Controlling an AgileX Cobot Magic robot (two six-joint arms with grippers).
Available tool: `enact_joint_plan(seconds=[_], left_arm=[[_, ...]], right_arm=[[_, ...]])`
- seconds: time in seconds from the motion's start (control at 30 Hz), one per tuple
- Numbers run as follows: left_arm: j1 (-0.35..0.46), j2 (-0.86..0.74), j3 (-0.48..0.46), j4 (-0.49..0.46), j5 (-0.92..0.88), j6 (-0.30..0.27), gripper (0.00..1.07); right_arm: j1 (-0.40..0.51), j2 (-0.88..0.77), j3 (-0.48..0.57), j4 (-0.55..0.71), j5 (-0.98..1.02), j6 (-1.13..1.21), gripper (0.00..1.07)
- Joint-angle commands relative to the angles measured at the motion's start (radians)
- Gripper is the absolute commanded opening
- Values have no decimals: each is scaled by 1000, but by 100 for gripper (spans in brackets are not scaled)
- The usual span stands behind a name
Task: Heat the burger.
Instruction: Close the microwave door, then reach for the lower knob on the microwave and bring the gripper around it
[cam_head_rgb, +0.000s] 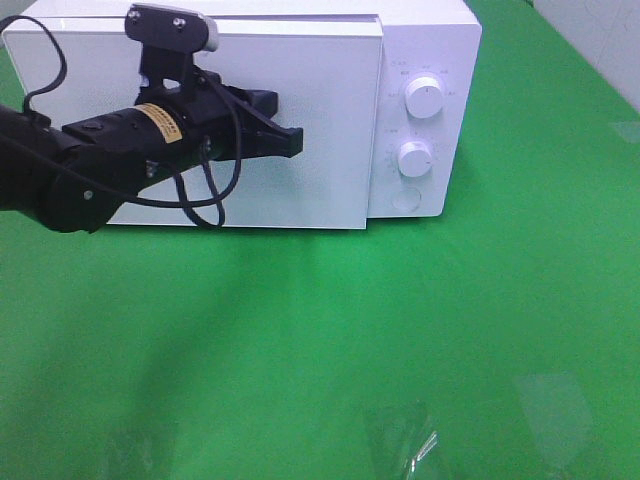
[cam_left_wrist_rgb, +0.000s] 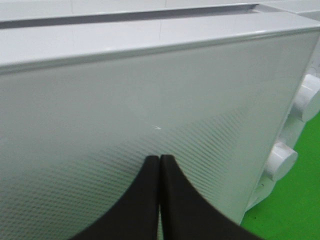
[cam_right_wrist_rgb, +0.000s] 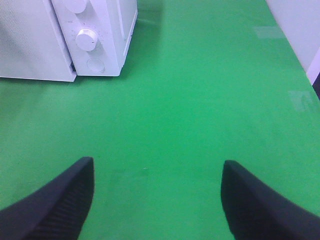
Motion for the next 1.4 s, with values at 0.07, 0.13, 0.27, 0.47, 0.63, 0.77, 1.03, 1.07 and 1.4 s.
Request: enact_joint_plan(seconds=[0.07,0.13,0.27,0.47,0.63,0.77,1.03,1.07,1.4], left_arm=[[0,34,-86,-74,-5,17,0],[-6,43,-102,-79,3,18,0],[-15,88,-195,-84,43,21,0],[-15,115,-246,-84,52,20,0],[-50,101,-251,-79,135,18,0],[-92,77,-250,-79,245,17,0],[-160,10,-248,-79,483,18,46],[-168,-6,-248,-79,530,17,79],[-178,-97,-248,-79,902,16,99]], right_arm=[[-6,-24,3,3,-8,-4,70],[-6,-24,3,3,-8,-4,70],[-6,-24,3,3,-8,-4,70],[-6,-24,3,4,-8,-5,70],[-6,-24,3,4,-8,-5,70],[-6,-24,3,4,-8,-4,70],[-6,-24,3,4,-8,-4,70],[-6,-24,3,4,-8,-4,70],[-6,-24,3,5,-8,-4,70]])
